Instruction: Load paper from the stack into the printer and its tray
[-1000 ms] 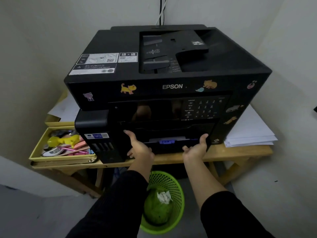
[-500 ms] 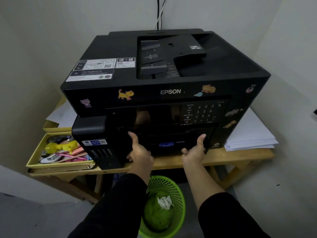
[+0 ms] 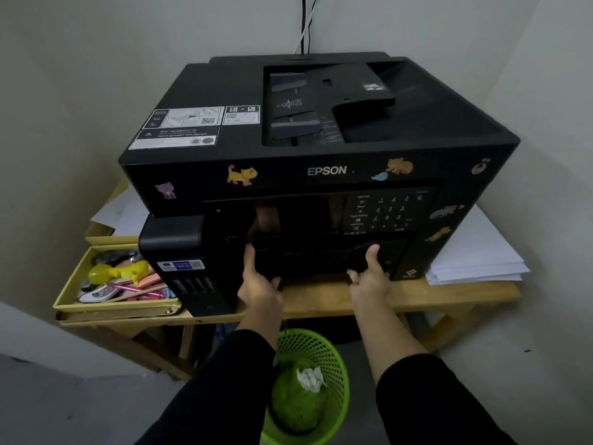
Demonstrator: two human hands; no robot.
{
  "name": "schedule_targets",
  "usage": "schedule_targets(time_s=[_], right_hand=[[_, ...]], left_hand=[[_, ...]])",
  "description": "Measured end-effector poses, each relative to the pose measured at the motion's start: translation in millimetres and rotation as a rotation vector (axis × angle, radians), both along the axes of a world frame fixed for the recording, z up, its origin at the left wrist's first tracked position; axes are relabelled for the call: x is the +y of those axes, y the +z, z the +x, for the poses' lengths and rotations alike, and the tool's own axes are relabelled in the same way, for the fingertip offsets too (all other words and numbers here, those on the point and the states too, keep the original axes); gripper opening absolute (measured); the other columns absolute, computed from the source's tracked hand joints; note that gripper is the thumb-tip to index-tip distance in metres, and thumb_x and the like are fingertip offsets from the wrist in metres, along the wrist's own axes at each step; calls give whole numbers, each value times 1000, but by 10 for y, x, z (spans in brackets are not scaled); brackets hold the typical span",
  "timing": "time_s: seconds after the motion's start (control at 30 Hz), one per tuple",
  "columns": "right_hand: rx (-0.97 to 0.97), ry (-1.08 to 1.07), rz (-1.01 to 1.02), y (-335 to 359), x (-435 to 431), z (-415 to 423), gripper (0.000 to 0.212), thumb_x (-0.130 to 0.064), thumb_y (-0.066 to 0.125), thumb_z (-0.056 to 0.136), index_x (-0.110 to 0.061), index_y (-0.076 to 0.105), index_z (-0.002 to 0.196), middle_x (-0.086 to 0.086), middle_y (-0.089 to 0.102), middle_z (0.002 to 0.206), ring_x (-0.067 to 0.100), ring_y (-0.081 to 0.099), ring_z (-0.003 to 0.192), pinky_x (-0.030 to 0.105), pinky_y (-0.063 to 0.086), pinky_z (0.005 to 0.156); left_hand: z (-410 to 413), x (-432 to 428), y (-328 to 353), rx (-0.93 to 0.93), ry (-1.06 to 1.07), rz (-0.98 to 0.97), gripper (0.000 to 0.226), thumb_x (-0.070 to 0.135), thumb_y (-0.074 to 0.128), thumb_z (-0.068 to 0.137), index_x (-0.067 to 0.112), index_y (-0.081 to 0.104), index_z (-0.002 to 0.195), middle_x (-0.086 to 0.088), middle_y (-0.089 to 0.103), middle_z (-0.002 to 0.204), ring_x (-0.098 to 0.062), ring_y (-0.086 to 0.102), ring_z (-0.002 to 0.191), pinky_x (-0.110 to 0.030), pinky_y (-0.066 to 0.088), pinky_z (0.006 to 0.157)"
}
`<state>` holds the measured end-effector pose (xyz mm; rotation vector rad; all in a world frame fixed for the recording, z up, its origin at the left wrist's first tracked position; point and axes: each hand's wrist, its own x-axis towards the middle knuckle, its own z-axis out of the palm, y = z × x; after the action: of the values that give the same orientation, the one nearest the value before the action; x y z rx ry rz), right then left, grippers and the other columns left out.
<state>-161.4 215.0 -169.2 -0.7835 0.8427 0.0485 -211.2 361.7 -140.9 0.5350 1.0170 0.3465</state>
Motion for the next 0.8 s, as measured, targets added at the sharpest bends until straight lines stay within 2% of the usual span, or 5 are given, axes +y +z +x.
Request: schedule_targets(time_s=[0.33,0.4,0.53,0.63,0.8], right_hand=[[-105,-113,130,-6,143,49,75,-41,67,84,-27,29,147,2,60,122,7,49,60,9,36,36],[-123,-96,181,21,143,51,77,-37,67,85,-30,23,149,4,54,131,10,58,83,8,40,39],[-136,-34,272,29,78,35,80,-35,66,86,-31,18,150,4,45,141,19,48,128,18,50,82],[-140,94,304,-11,-50,29,82,-34,64,87,-30,13,151,9,35,150,26,33,140,40,30,116],[-42,330,77,100,-203,32,74,-41,55,91,-22,18,151,14,27,155,34,25,143,54,21,116]], left_hand=[[176,-152,159,-126,116,-179,62,47,66,80,20,46,133,1,56,112,-14,57,91,-25,44,99],[180,-150,169,-164,128,-200,54,44,65,80,21,49,126,0,56,113,-13,56,86,-24,43,94],[171,-81,182,-243,131,-215,42,38,62,81,22,55,120,-1,57,124,-19,55,103,-28,38,105],[94,-28,121,-239,-6,-155,46,40,60,83,24,54,126,-4,53,133,-26,48,123,-40,33,112],[10,102,138,-54,-313,19,68,55,49,85,21,39,143,-9,47,139,-32,40,133,-49,22,117]])
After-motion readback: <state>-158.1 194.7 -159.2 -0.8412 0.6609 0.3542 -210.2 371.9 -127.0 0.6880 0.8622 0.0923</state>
